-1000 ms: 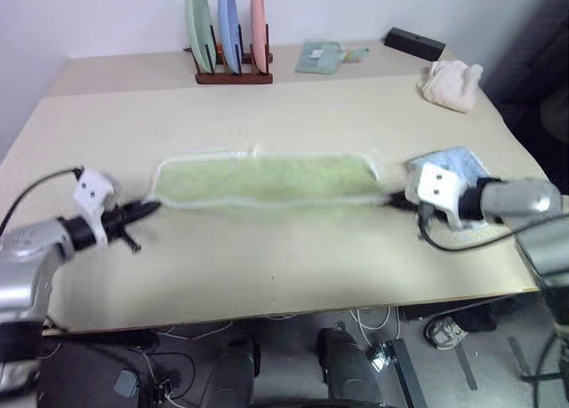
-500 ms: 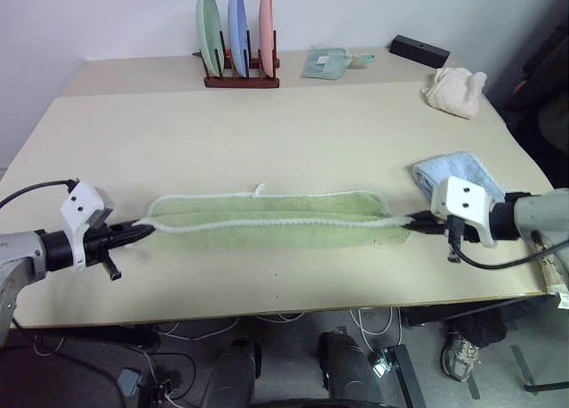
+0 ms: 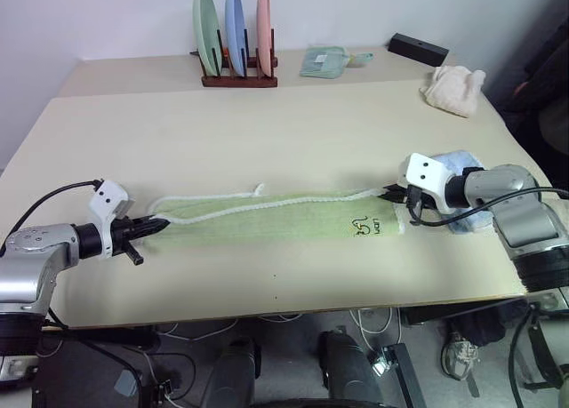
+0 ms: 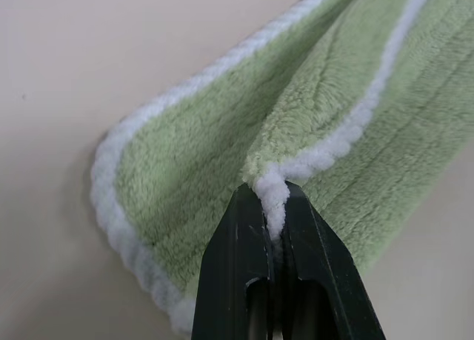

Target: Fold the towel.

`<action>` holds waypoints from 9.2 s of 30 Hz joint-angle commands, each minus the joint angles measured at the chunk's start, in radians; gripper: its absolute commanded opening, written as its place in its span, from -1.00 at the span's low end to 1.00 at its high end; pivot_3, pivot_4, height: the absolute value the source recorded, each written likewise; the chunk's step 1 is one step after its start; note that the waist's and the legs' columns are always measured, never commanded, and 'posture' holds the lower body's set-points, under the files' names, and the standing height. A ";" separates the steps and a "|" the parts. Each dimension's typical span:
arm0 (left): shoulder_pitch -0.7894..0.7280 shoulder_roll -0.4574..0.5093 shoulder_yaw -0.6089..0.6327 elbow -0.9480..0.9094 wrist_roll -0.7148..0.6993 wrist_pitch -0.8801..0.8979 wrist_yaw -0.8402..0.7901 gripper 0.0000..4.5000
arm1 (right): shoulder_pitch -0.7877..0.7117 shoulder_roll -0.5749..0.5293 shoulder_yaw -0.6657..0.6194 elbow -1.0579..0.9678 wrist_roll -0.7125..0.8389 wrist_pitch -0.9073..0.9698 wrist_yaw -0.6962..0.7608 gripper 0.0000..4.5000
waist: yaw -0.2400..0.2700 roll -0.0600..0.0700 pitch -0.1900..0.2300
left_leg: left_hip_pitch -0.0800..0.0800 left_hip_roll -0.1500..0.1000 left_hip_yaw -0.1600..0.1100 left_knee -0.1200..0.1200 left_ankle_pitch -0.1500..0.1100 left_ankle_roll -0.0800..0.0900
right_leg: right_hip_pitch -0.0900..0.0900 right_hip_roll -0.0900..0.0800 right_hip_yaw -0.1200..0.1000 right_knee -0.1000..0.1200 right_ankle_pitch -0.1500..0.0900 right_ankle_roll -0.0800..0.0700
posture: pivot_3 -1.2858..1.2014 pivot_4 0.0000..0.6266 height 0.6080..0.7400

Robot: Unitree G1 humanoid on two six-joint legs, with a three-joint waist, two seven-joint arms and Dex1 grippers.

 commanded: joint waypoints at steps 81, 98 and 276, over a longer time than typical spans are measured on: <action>0.056 -0.300 -0.242 -0.533 -0.037 -0.044 0.207 0.28 | 0.339 0.528 -0.865 -0.557 1.031 1.053 -1.207 -0.98 | 0.025 0.000 -0.002 | 0.001 0.000 -0.001 0.001 0.000 0.001 | 0.003 0.001 0.000 -0.003 -0.001 -0.002 | 0.03 -0.52 1.00; -0.019 -0.324 -0.237 -0.414 0.015 -0.108 0.200 0.28 | 0.208 0.278 -0.482 -0.676 1.040 1.061 -0.955 -0.98 | 0.020 0.001 -0.002 | 0.001 0.001 0.000 0.000 -0.002 0.004 | 0.004 0.002 0.000 -0.005 0.000 0.000 | 0.03 -0.52 1.00; 0.039 -0.473 -0.253 -0.287 0.057 -0.074 0.467 -1.00 | 0.248 0.483 0.130 -0.387 0.065 0.243 -0.504 -0.98 | 0.026 0.000 -0.006 | 0.002 0.000 -0.001 -0.001 -0.002 0.003 | 0.008 0.002 0.000 -0.015 0.001 -0.002 | 0.03 -0.52 1.00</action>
